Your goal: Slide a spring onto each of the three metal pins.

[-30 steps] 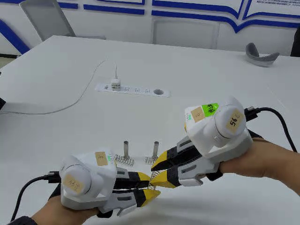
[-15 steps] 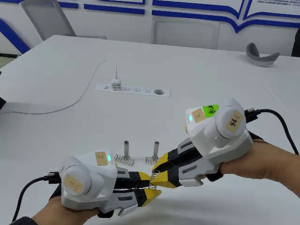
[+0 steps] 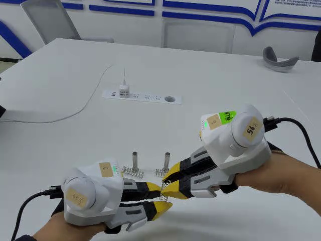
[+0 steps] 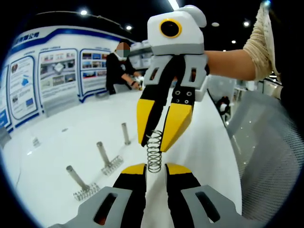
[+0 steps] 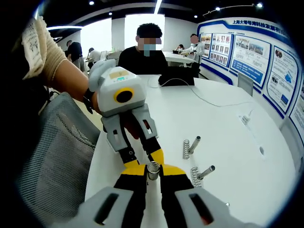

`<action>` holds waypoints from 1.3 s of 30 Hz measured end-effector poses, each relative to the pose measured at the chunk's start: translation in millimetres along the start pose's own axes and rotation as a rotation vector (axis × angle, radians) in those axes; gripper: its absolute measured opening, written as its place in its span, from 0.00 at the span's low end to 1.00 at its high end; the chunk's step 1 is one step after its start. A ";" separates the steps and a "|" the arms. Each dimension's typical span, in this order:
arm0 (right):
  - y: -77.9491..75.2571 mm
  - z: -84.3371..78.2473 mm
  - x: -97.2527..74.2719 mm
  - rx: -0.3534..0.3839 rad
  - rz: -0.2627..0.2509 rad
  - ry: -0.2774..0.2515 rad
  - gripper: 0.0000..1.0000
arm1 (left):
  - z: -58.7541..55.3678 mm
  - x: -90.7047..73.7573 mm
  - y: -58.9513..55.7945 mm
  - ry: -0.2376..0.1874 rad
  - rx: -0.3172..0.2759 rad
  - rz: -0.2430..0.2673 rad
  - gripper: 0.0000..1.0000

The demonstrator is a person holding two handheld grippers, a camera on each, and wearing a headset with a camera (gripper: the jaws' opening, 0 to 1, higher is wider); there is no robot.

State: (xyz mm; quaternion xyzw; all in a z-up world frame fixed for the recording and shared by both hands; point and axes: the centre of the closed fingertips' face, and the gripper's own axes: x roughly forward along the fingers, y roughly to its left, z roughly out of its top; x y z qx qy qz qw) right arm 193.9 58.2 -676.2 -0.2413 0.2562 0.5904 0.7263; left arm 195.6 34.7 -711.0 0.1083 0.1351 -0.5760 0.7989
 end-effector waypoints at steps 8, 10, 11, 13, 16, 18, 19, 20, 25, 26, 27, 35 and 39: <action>-9.5 -3.8 -8.2 0.018 -0.029 -0.004 0.12 | -2.2 -10.4 11.8 -0.008 -0.042 0.044 0.27; -12.3 -4.8 -10.5 0.025 -0.037 -0.006 0.12 | -2.9 -13.7 14.4 -0.008 -0.048 0.055 0.29; -13.3 -5.1 -11.5 0.026 -0.040 -0.007 0.12 | -3.5 -15.0 15.4 -0.007 -0.050 0.059 0.30; -16.6 -6.2 -14.9 0.032 -0.050 -0.008 0.12 | -4.2 -18.6 17.8 -0.007 -0.052 0.070 0.32; -21.7 -7.3 -20.7 0.041 -0.068 -0.012 0.12 | -4.4 -23.7 21.9 -0.012 -0.069 0.085 0.36; -25.9 -8.3 -25.2 0.047 -0.084 -0.014 0.12 | -4.0 -27.4 24.9 -0.017 -0.074 0.099 0.37; -28.0 -9.2 -27.6 0.050 -0.091 -0.015 0.12 | -3.6 -29.3 26.7 -0.020 -0.079 0.107 0.37; -29.6 -10.0 -29.4 0.053 -0.097 -0.015 0.12 | -3.1 -30.6 27.9 -0.024 -0.085 0.113 0.38; -37.1 -14.4 -38.0 0.065 -0.125 -0.013 0.12 | -3.7 -37.9 33.2 -0.034 -0.105 0.141 0.41; -38.3 -14.8 -39.4 0.068 -0.129 -0.014 0.12 | -4.1 -39.0 34.0 -0.035 -0.109 0.145 0.42; -40.2 -15.3 -41.6 0.072 -0.136 -0.015 0.12 | -4.8 -40.9 34.8 -0.037 -0.118 0.149 0.42; -54.5 -16.9 -57.3 0.095 -0.187 -0.027 0.12 | -8.8 -49.3 40.5 -0.033 -0.137 0.175 0.45; -62.9 -18.9 -65.7 0.103 -0.214 -0.031 0.12 | -10.1 -52.1 43.5 -0.033 -0.144 0.189 0.47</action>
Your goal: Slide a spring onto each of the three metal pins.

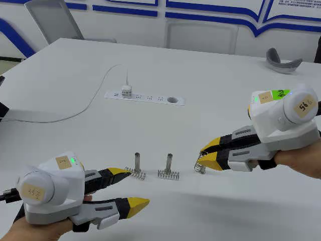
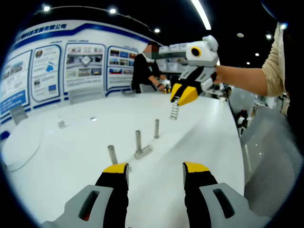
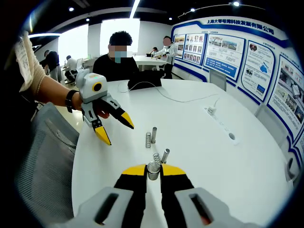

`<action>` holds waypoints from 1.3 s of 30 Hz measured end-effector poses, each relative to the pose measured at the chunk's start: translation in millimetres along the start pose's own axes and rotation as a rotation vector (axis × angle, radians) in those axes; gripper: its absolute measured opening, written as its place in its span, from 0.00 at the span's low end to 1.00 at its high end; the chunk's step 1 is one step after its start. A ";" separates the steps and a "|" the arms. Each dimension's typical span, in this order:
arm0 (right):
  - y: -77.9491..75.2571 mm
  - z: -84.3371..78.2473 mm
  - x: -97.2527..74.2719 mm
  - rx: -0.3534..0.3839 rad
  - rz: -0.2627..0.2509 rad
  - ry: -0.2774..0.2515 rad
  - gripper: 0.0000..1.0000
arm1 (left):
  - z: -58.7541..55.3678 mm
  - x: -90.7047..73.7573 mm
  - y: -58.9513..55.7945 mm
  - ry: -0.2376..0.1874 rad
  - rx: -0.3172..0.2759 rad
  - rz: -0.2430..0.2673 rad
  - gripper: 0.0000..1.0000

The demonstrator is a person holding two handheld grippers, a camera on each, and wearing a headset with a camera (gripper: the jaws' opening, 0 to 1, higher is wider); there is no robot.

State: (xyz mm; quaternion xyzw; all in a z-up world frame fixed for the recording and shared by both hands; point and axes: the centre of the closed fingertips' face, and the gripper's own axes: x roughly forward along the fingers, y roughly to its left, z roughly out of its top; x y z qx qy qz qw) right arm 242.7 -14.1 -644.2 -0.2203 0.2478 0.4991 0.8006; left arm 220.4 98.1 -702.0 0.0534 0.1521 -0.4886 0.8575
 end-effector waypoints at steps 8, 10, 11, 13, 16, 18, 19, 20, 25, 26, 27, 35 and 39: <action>-19.6 0.5 -6.7 0.023 -0.048 -0.010 0.12 | -2.8 -2.5 7.8 0.001 -0.009 0.025 0.51; -24.4 -0.2 -6.9 0.030 -0.062 -0.009 0.12 | -3.0 -3.4 9.4 0.001 -0.011 0.031 0.52; -26.4 -0.9 -6.9 0.033 -0.069 -0.008 0.12 | -3.3 -3.9 10.0 0.002 -0.014 0.034 0.52; -31.6 -2.2 -7.0 0.043 -0.087 -0.010 0.12 | -4.3 -4.8 11.2 0.006 -0.018 0.040 0.55; -38.5 -6.9 -5.7 0.055 -0.114 -0.005 0.12 | -5.8 -5.8 13.4 0.010 -0.022 0.048 0.56; -44.1 -11.2 -4.2 0.064 -0.135 0.002 0.12 | -5.9 -6.4 14.3 0.010 -0.023 0.053 0.57; -47.2 -12.3 -3.8 0.073 -0.148 0.000 0.12 | -5.9 -6.6 14.6 0.009 -0.023 0.055 0.57; -51.2 -13.9 -3.1 0.086 -0.164 -0.001 0.12 | -5.9 -6.7 15.0 0.009 -0.024 0.056 0.57; -56.8 -16.4 2.7 0.107 -0.179 -0.002 0.12 | -7.6 -7.1 15.4 0.011 -0.028 0.059 0.58; -57.4 -17.1 4.2 0.110 -0.178 -0.001 0.12 | -7.8 -7.1 15.4 0.011 -0.027 0.059 0.59; -58.0 -18.1 5.5 0.111 -0.179 0.002 0.12 | -7.9 -7.1 15.4 0.011 -0.028 0.059 0.59; -62.1 -30.1 15.2 0.140 -0.187 0.031 0.12 | -8.8 -8.2 18.1 0.010 -0.032 0.066 0.59; -61.0 -32.7 17.8 0.145 -0.182 0.035 0.12 | -9.4 -7.6 17.9 0.013 -0.033 0.064 0.58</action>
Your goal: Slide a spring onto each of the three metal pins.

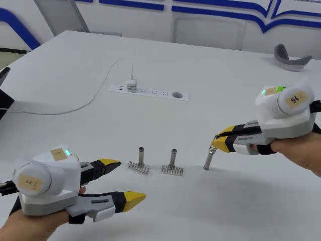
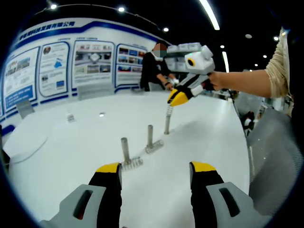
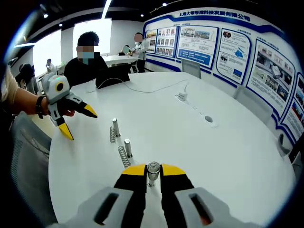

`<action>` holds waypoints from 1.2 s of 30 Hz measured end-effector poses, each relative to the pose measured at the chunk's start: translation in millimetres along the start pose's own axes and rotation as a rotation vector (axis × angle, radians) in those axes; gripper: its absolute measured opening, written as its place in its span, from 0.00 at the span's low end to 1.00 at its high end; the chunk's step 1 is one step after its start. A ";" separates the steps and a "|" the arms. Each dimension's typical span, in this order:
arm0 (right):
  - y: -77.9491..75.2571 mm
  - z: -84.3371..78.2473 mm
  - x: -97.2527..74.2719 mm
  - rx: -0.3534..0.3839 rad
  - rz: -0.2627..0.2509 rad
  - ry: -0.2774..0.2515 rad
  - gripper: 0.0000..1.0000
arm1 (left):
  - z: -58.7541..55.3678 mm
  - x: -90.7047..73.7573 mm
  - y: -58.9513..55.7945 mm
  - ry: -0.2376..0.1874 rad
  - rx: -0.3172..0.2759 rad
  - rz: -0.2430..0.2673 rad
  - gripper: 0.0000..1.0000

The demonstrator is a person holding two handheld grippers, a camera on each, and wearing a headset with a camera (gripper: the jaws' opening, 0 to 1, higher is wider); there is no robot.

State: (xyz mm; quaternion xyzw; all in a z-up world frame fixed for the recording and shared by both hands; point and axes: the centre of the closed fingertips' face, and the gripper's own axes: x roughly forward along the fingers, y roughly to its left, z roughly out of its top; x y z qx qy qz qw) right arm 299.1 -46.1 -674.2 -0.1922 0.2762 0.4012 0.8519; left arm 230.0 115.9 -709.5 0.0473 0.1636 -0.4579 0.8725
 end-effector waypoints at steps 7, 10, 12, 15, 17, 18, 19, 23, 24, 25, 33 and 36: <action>0.0 -7.9 6.5 0.009 0.000 0.012 0.12 | -0.6 1.0 -1.1 0.002 0.001 -0.004 0.58; -0.6 -10.2 9.1 0.018 -0.004 0.008 0.12 | -1.0 0.8 -0.3 0.003 0.000 -0.003 0.58; 0.0 -13.0 11.8 0.024 -0.003 0.012 0.12 | -1.1 0.9 -0.4 0.003 0.000 -0.003 0.58; 0.6 -15.9 15.6 0.025 -0.005 0.017 0.12 | -2.0 1.3 -0.7 0.006 0.001 -0.004 0.58; 1.6 -17.6 18.1 0.027 -0.005 0.019 0.12 | -2.1 1.7 -1.2 0.007 0.000 -0.004 0.58; 1.8 -18.5 19.0 0.027 -0.004 0.020 0.12 | -2.0 1.8 -1.4 0.006 0.001 -0.005 0.58; 0.9 -20.7 20.5 0.031 -0.006 0.021 0.12 | -1.9 1.8 -1.4 0.006 0.001 -0.005 0.58; 0.8 -25.6 24.1 0.043 -0.007 0.029 0.12 | -2.1 1.6 -0.8 0.007 0.000 -0.004 0.58; 1.0 -26.1 25.0 0.044 -0.008 0.030 0.12 | -2.1 1.5 -0.8 0.007 0.000 -0.003 0.58; 1.3 -26.9 26.0 0.044 -0.008 0.034 0.12 | -2.0 1.5 -1.0 0.007 0.000 -0.004 0.58; 3.4 -31.7 32.9 0.048 -0.004 0.047 0.12 | -2.5 2.2 -1.6 0.007 0.000 -0.005 0.58; 2.9 -35.7 35.6 0.054 -0.005 0.053 0.12 | -2.5 1.9 -0.9 0.006 -0.001 -0.003 0.57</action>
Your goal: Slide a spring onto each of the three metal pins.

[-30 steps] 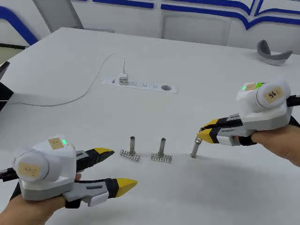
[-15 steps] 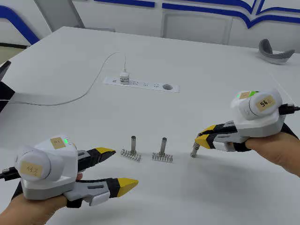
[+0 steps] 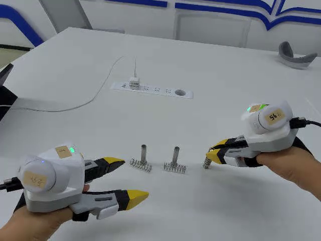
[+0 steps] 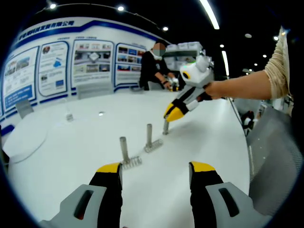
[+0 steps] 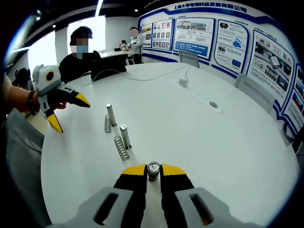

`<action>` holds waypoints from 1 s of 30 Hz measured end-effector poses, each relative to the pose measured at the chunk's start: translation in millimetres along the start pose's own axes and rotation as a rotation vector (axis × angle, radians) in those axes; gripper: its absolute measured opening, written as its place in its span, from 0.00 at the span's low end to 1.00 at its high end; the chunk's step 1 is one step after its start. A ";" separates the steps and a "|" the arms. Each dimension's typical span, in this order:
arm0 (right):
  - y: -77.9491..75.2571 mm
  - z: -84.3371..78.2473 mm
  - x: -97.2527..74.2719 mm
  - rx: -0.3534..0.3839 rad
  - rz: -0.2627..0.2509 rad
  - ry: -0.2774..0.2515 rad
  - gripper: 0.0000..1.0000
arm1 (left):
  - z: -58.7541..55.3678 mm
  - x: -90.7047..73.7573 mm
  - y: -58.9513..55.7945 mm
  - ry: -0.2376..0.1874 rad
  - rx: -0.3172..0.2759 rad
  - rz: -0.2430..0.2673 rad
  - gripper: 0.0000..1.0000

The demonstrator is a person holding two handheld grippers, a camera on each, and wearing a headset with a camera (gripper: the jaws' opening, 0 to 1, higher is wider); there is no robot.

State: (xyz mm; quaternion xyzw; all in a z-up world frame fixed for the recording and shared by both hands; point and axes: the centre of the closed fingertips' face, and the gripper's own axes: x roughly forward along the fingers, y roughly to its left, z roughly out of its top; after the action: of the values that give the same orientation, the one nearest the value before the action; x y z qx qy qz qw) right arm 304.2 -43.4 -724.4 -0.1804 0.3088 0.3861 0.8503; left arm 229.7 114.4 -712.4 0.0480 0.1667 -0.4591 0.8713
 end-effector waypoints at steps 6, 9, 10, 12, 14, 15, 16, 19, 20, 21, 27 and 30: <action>1.8 -5.2 4.3 -0.002 0.000 0.013 0.12 | -0.6 -0.3 0.2 0.000 0.000 0.002 0.57; 1.8 -3.8 4.0 0.006 -0.003 0.007 0.12 | -0.6 -0.2 -0.5 0.000 0.000 0.001 0.57; 1.9 -3.8 3.9 0.006 -0.003 0.007 0.12 | -0.5 0.0 -0.7 0.000 0.001 0.001 0.57; 2.2 -3.9 3.9 0.003 -0.004 0.006 0.12 | -0.4 0.2 -0.9 0.000 0.000 0.000 0.58; 1.1 -4.4 3.8 -0.006 -0.011 0.008 0.12 | -0.2 0.5 -1.2 0.000 0.001 -0.001 0.57; 1.5 -4.8 3.8 -0.009 -0.010 0.008 0.13 | 0.2 0.6 -1.5 -0.001 0.002 -0.001 0.58; 1.6 -5.0 3.9 -0.010 -0.009 0.007 0.15 | 0.4 0.6 -1.4 -0.002 0.002 -0.002 0.58; 1.7 -5.7 3.0 -0.017 -0.015 0.009 0.17 | 0.5 0.7 -1.5 -0.002 0.003 -0.002 0.57; 1.7 -5.3 2.3 -0.019 -0.016 0.006 0.17 | 0.6 0.6 -1.6 -0.002 0.004 -0.003 0.57; 1.3 -4.9 1.9 -0.019 -0.018 0.004 0.18 | 0.6 0.6 -1.6 -0.002 0.004 -0.003 0.57; 2.3 5.7 -6.4 -0.041 -0.033 -0.027 0.21 | 0.7 0.3 -1.1 -0.002 0.005 -0.003 0.58; 6.1 15.0 -12.7 -0.063 -0.037 -0.049 0.21 | 1.2 0.7 -1.7 -0.002 0.007 -0.004 0.58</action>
State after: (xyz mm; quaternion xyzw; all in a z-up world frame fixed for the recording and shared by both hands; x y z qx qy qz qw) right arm 298.9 -38.3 -705.3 -0.2033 0.2721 0.3843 0.8585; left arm 229.0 112.6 -711.4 0.0502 0.1646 -0.4617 0.8702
